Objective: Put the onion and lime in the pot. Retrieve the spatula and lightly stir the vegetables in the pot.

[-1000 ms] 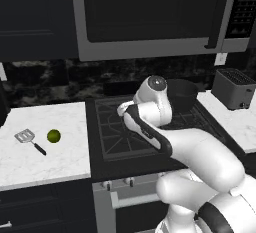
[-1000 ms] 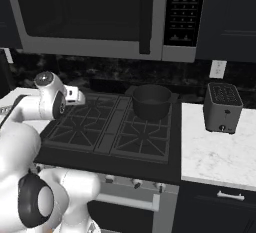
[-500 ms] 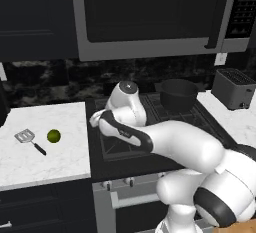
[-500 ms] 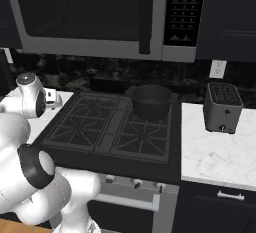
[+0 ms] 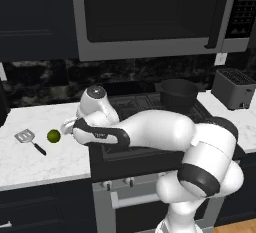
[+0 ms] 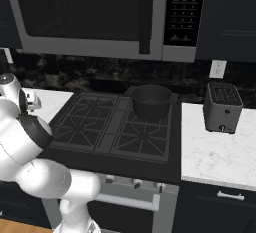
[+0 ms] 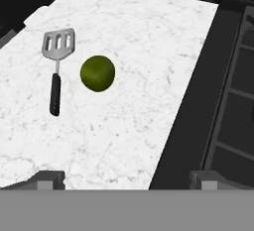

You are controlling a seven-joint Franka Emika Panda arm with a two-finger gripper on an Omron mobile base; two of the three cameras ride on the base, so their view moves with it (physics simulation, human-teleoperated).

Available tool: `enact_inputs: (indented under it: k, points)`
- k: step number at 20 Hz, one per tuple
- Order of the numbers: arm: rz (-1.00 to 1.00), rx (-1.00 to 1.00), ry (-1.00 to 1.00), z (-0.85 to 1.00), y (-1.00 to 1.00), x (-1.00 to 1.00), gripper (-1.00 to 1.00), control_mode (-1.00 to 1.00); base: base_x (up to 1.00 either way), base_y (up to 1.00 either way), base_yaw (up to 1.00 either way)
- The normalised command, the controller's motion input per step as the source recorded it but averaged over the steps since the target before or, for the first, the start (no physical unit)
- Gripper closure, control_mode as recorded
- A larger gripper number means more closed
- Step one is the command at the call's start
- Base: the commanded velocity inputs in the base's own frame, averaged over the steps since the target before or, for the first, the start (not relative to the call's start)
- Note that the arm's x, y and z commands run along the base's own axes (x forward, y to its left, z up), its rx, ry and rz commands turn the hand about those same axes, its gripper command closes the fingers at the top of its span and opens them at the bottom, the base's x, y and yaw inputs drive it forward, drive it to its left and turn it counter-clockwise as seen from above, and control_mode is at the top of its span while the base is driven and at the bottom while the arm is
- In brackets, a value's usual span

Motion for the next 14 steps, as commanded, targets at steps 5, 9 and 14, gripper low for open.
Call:
enact_inputs:
  k: [5, 9, 14]
  points:
    - [-0.08, -0.01, 0.0, -0.12, 0.98, 0.0, -1.0, -1.0, 0.0, 0.0, 0.0]
    - [-0.11, -0.02, 0.0, -0.11, 0.85, 0.0, -1.0, -1.0, 0.0, 0.0, 0.0]
    - [-0.18, 0.0, 0.0, -0.1, 0.44, 0.02, -1.0, -1.0, 0.0, 0.0, 0.0]
